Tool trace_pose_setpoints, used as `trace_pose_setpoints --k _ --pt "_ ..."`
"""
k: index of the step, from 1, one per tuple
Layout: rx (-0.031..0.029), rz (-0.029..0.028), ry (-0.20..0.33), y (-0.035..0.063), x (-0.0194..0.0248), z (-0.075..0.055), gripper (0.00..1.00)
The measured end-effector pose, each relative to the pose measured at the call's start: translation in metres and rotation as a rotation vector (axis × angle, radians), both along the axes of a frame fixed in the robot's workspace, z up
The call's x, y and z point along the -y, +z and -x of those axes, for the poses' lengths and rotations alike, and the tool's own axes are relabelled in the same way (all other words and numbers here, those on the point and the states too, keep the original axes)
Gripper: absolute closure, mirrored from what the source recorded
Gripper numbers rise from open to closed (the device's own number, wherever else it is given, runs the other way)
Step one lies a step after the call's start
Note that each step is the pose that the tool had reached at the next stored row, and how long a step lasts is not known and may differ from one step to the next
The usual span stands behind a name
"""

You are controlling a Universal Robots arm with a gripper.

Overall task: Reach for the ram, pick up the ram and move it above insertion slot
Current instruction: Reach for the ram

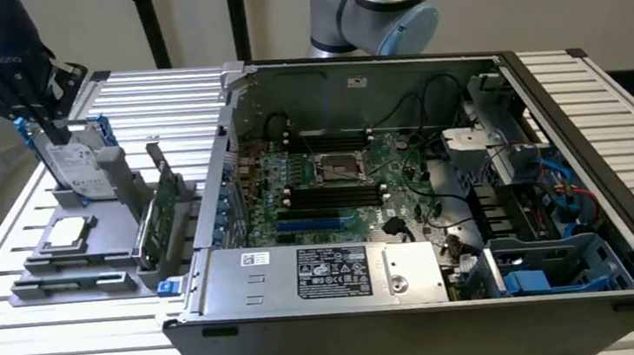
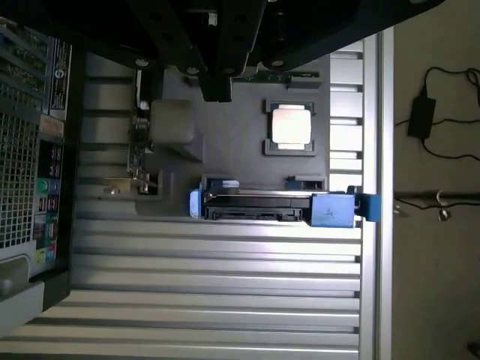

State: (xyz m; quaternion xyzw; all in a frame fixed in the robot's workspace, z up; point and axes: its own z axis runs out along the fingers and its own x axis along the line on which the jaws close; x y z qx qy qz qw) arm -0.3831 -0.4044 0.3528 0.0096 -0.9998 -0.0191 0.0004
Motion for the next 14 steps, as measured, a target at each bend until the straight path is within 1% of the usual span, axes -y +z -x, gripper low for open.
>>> trace_pose_setpoints --k 10,14 --pt "0.0 0.0 0.0 -0.0079 0.0456 0.006 0.89" --pt "0.0 0.0 0.0 -0.0112 0.0624 0.01 0.89"
